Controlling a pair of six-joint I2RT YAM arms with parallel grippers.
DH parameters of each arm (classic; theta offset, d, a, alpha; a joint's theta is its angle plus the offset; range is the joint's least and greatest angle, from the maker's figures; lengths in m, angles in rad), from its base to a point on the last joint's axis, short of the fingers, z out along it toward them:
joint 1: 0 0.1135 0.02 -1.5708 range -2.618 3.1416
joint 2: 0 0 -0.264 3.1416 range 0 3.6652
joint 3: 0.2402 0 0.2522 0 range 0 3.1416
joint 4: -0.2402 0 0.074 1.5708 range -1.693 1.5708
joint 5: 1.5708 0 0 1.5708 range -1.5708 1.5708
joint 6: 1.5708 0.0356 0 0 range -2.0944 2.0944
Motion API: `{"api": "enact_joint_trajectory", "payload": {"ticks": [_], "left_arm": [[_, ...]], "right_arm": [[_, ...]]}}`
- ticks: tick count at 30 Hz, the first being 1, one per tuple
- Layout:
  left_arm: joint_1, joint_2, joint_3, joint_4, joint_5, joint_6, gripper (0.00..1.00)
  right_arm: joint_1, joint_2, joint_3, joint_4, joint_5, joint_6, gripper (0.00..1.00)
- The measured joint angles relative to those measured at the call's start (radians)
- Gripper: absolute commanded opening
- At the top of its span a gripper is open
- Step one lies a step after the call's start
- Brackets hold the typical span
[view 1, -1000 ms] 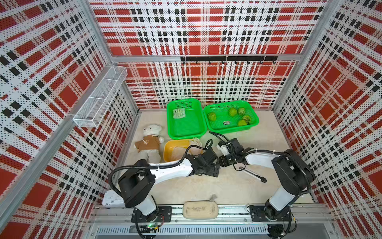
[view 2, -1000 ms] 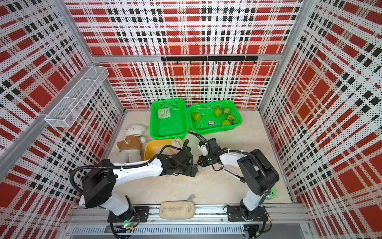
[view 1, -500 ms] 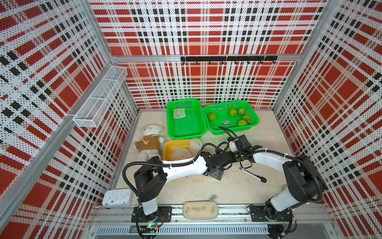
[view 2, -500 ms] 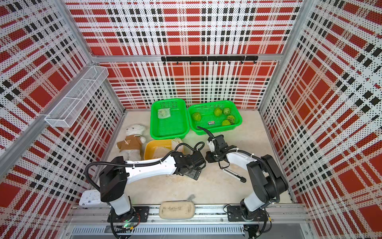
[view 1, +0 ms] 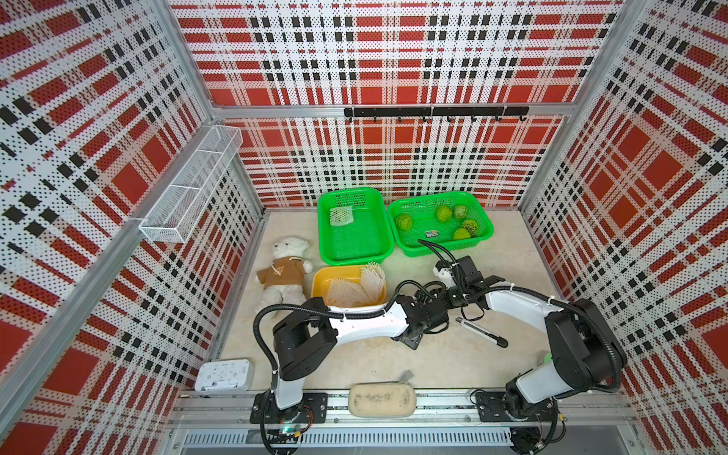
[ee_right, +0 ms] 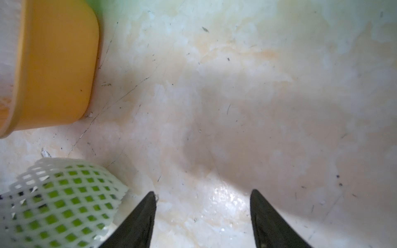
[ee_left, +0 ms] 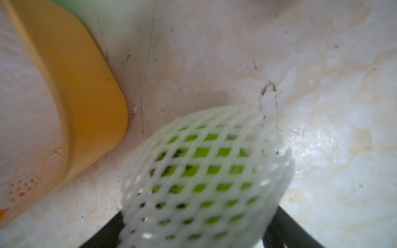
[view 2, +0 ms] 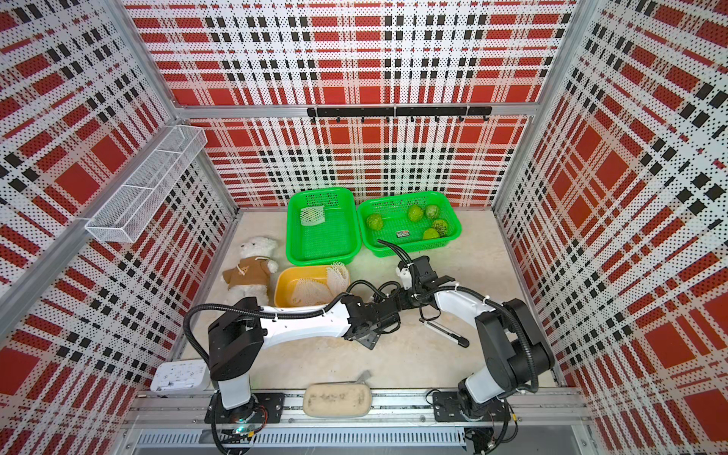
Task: Sleeve custard apples in foam nets
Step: Pick up the custard apple from the center of the board, then place the custard apple in the basket.
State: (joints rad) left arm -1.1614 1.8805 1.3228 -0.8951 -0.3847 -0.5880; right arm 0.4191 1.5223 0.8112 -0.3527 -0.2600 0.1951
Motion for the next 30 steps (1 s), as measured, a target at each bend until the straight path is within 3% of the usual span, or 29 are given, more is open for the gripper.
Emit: {"api": "enact_joint_trajectory", "payload": {"ticks": [7,14,21,30], "left_arm": [[0.015,-0.038,-0.018,0.034,0.015,0.037,0.63],[0.09,-0.213,-0.028,0.046,0.118,0.089,0.57],[0.321,-0.353,-0.023,0.101,0.255,0.175,0.53],[0.622,-0.277,0.087,0.241,0.335,0.293,0.49]], "right_arm": [[-0.035,-0.074,0.0,-0.007,-0.032,-0.005,0.83],[-0.086,-0.214,0.008,-0.049,-0.09,-0.023,0.91],[-0.087,-0.349,0.089,-0.095,-0.146,-0.05,0.94],[-0.087,-0.397,0.113,-0.126,-0.189,-0.058,0.95]]}}
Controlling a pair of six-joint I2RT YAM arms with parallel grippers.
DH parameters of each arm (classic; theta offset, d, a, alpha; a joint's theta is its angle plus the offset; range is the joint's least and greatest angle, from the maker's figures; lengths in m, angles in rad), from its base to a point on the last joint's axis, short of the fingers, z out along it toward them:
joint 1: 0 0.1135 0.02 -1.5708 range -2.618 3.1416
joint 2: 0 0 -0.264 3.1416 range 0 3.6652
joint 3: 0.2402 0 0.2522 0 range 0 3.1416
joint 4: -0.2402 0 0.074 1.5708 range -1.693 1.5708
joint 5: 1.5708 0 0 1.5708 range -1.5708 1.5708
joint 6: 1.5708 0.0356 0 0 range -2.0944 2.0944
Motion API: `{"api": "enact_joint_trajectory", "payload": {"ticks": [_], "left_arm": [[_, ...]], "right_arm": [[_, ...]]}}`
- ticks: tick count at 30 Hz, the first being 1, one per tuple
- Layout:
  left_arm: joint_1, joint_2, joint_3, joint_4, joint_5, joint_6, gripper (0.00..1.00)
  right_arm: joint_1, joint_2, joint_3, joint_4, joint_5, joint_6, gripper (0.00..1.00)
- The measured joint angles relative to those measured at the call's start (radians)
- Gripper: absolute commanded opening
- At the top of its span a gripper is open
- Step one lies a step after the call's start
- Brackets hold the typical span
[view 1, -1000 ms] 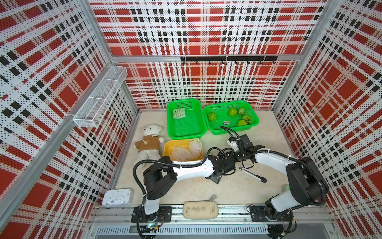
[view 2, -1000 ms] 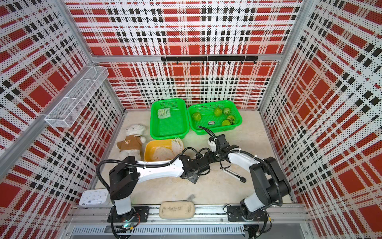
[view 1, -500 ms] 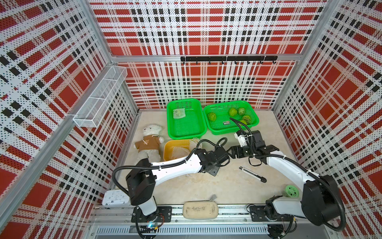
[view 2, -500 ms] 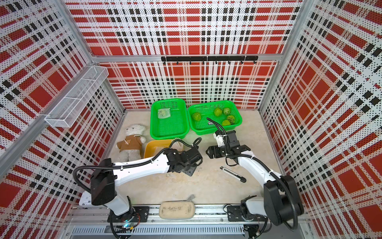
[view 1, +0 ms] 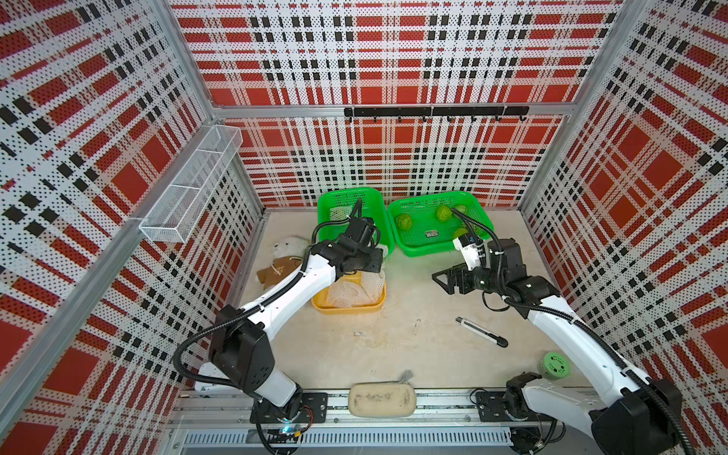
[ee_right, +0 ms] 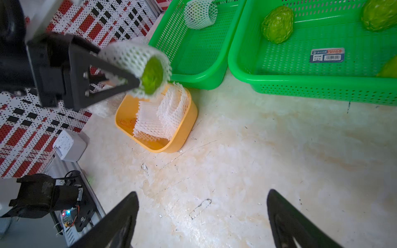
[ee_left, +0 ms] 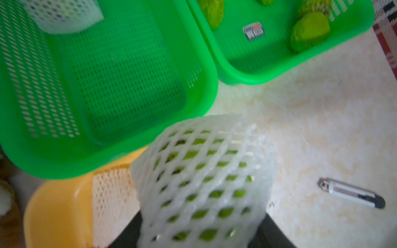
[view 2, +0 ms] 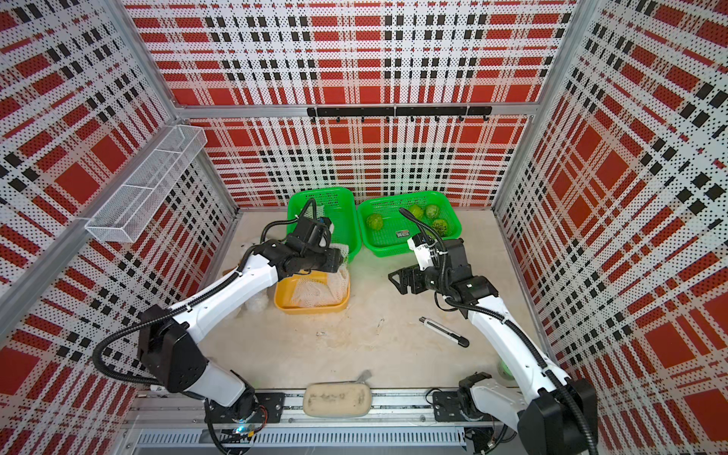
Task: Sleeve custard apples in foam nets
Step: Place the custard apple in the basket.
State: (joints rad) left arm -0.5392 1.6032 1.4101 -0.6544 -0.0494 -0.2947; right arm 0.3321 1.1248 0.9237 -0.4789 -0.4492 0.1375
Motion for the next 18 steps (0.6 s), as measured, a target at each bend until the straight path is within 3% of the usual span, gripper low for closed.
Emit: {"api": "enact_joint_trajectory", "payload": {"ticks": [12,18], "left_arm": [[0.184,0.475,0.367,0.082,-0.039,0.097,0.5],[0.245,0.604,0.46,0.069,-0.072,0.098,0.51]], "right_arm": [[0.0,0.002,0.006,-0.01,-0.042,-0.007,0.96],[0.0,0.072,0.087,-0.016,-0.052,-0.011,0.96]]}}
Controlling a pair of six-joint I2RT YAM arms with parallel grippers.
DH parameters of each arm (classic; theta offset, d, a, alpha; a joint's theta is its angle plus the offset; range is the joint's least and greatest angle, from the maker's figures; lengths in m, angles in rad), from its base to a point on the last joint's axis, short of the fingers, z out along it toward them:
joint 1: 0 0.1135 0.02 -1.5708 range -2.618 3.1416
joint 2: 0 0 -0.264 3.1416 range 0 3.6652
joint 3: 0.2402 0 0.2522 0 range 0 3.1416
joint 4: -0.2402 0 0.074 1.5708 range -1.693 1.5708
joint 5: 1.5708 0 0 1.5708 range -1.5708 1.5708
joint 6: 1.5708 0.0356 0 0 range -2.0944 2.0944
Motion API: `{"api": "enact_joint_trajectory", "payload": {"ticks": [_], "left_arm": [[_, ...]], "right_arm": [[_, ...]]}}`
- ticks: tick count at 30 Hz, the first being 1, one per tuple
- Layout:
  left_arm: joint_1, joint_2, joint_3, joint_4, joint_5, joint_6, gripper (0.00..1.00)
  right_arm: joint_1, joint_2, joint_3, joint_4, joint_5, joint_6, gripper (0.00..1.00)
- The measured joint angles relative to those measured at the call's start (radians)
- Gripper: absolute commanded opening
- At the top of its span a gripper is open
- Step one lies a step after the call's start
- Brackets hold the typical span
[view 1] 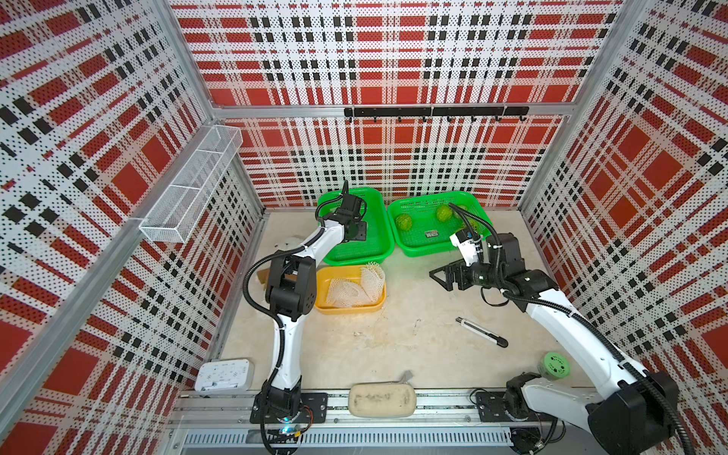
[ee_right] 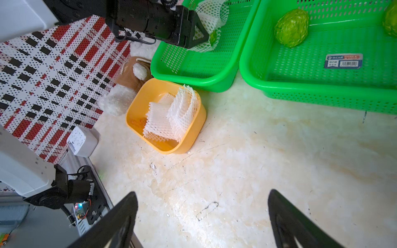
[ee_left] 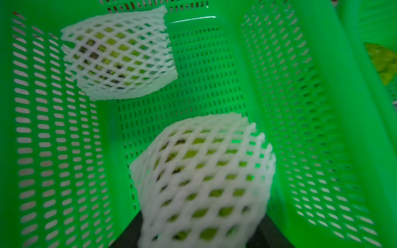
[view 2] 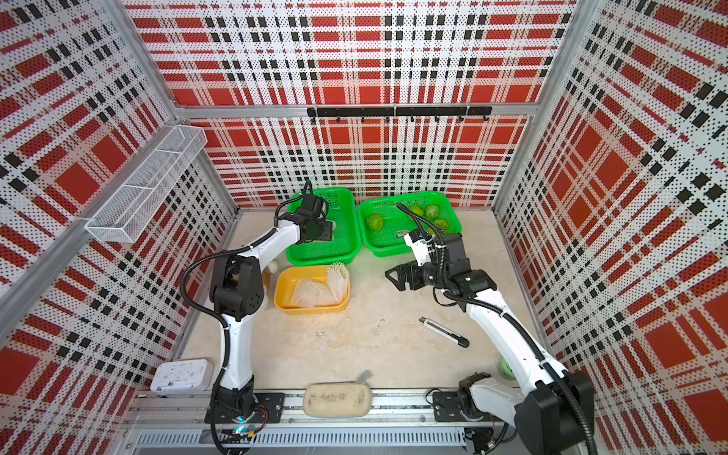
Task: Sleeve custard apples in foam nets
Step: Place the custard apple in the basket.
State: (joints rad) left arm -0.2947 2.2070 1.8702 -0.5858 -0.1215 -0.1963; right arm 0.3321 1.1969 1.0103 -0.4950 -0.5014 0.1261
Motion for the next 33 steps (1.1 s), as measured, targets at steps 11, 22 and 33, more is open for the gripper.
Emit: {"api": "enact_joint_trajectory", "payload": {"ticks": [11,22,33], "left_arm": [[0.086,0.092,0.119,-0.054,-0.013,-0.011,0.88],[0.098,0.026,0.03,-0.069,0.07,-0.043,0.99],[0.053,-0.468,-0.325,-0.014,0.15,-0.061,0.99]], "right_arm": [[-0.003,0.411,0.342,-0.021,0.079,0.04,0.96],[-0.047,0.854,0.798,-0.067,0.263,0.078,0.96],[-0.126,1.131,1.145,-0.11,0.455,0.111,0.96]]}}
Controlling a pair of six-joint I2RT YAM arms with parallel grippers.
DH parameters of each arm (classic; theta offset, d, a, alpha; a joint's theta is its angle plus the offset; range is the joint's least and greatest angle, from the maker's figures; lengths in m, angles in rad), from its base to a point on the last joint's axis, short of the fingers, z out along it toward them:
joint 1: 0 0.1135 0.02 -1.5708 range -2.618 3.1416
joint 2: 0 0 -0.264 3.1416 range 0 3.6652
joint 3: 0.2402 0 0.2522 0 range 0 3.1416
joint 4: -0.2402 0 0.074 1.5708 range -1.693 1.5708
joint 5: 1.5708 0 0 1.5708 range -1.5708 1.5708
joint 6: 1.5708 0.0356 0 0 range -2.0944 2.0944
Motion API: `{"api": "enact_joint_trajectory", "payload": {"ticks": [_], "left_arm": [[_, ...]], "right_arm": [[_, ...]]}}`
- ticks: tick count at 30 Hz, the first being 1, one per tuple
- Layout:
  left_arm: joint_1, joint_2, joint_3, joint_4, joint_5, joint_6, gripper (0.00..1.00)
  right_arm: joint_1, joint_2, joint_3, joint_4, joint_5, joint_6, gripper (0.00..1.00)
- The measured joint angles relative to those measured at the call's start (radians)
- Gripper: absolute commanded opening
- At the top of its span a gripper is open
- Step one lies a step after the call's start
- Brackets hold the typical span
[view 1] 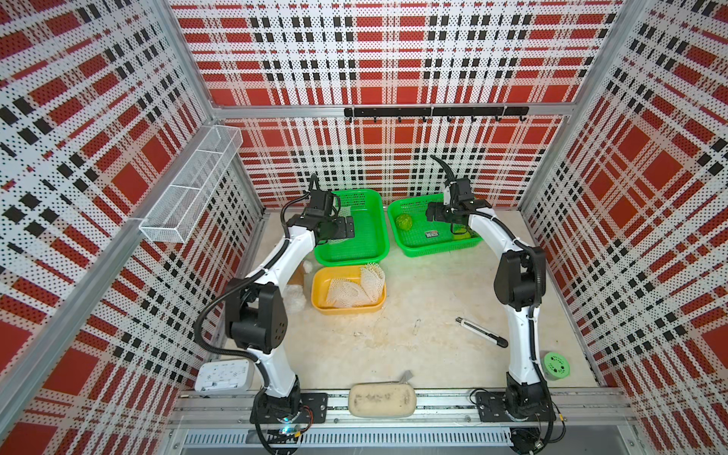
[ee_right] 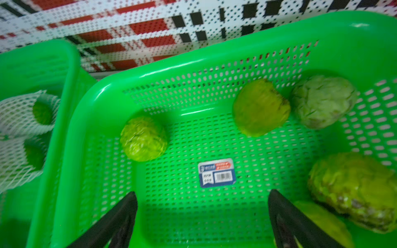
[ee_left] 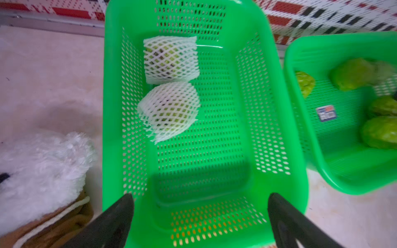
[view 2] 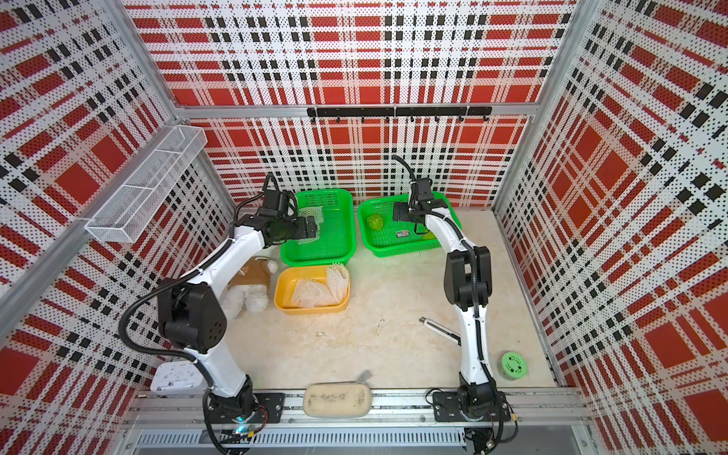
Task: Sleeve custard apples in foam nets
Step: Pick up the custard apple from the basket.
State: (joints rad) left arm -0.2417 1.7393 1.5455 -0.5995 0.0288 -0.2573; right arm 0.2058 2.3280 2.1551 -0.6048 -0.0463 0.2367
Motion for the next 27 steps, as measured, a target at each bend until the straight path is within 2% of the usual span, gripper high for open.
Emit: {"api": "enact_joint_trajectory", "payload": {"ticks": [7,13,19,27], "left_arm": [[-0.105,-0.21,-0.242,0.059,0.048,-0.004,0.99],[-0.187,-0.411,-0.429,0.089,0.075,-0.023,0.99],[-0.241,-0.581,-0.545,0.107,0.076,-0.07,0.99],[-0.34,-0.657,-0.645,0.085,0.042,-0.136,0.99]], "right_arm": [[-0.04,0.214,0.302,-0.069,0.037,0.02,1.0],[-0.053,0.272,0.338,-0.061,0.035,0.043,1.0],[-0.056,0.354,0.424,-0.027,0.005,0.07,1.0],[-0.056,0.423,0.459,0.024,-0.006,0.142,0.94]]}}
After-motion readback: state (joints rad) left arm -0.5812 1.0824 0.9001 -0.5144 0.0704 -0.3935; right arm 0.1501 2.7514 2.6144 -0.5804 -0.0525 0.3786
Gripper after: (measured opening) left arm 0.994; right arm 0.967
